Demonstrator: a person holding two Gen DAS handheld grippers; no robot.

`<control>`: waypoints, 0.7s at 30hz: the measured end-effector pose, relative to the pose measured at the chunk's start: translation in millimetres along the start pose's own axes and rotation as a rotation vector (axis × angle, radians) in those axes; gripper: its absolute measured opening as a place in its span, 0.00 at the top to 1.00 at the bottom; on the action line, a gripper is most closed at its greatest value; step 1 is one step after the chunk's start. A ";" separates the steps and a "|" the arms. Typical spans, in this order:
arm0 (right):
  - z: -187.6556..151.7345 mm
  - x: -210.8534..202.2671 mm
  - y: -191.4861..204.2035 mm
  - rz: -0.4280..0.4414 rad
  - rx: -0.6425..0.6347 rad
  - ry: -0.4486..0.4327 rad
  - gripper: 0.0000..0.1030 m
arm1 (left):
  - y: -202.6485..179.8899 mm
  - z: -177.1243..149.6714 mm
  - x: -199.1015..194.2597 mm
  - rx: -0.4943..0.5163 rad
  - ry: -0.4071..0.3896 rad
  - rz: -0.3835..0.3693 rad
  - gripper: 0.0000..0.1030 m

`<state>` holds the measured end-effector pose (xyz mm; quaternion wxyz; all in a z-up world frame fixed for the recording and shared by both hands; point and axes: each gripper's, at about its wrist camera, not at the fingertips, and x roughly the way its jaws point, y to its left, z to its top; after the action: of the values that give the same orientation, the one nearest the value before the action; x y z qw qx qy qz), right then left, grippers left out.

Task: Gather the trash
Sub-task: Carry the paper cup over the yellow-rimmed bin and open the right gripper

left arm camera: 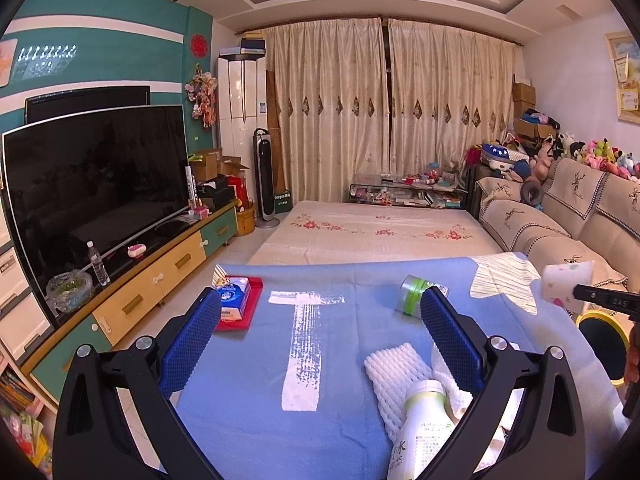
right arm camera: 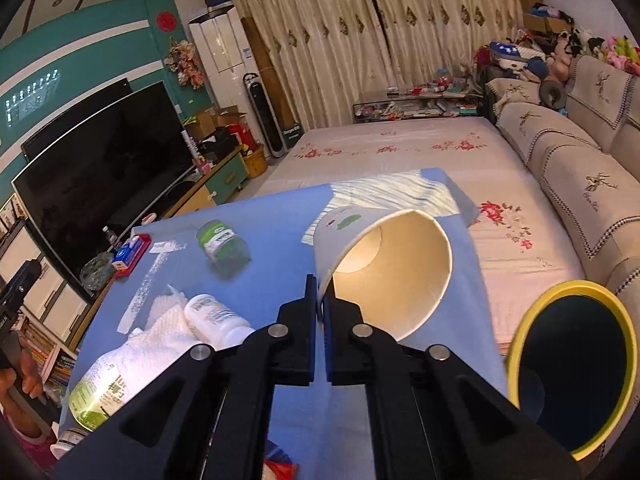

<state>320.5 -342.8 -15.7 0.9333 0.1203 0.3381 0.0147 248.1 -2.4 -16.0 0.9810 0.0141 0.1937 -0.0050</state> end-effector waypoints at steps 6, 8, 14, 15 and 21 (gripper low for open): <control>-23.0 -7.2 -104.4 -0.250 0.140 0.062 0.97 | 3.7 9.0 -18.4 0.004 -0.030 0.021 0.05; -32.5 -2.5 -133.5 -0.315 0.172 0.103 0.97 | 5.6 11.3 -25.3 0.001 -0.036 0.026 0.05; -58.7 34.5 -189.3 -0.420 0.209 0.260 0.97 | 1.6 15.3 -45.2 0.011 -0.043 0.037 0.05; -61.6 41.7 -194.9 -0.429 0.208 0.283 0.97 | 0.4 14.9 -49.1 0.014 -0.043 0.039 0.05; -74.6 69.3 -219.7 -0.468 0.230 0.360 0.94 | -7.4 7.1 -76.6 0.028 -0.023 0.039 0.05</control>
<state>314.7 -532.5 -166.1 0.8166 0.1395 0.5160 -0.2178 179.9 -9.6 19.5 0.9827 0.0317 0.1821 0.0112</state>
